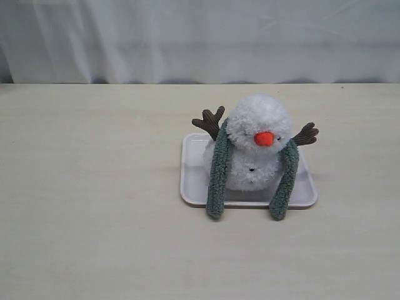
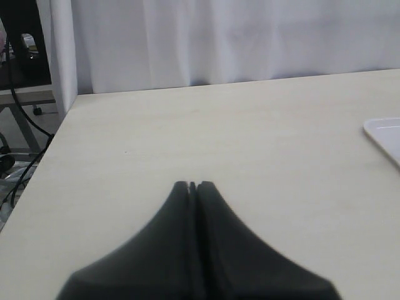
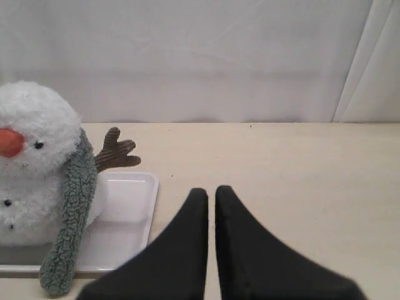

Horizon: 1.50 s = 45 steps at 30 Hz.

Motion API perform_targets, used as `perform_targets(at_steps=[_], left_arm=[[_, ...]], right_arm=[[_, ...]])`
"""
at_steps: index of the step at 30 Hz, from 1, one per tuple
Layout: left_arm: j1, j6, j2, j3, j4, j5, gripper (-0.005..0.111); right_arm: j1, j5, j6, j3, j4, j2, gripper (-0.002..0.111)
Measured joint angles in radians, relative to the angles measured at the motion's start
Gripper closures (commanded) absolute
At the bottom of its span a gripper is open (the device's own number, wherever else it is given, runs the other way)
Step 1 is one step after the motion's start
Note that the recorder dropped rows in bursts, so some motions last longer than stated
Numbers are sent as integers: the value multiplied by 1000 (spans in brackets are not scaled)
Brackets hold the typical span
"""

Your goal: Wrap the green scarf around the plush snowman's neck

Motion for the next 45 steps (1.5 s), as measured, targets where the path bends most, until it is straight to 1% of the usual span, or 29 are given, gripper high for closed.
perform_targets(at_steps=[13, 45], left_arm=[[0, 0, 0, 0, 0, 0, 107], [0, 0, 0, 0, 0, 0, 107]], right_arm=[[0, 112, 20, 0, 0, 0, 104], [0, 133, 22, 0, 25, 0, 104]])
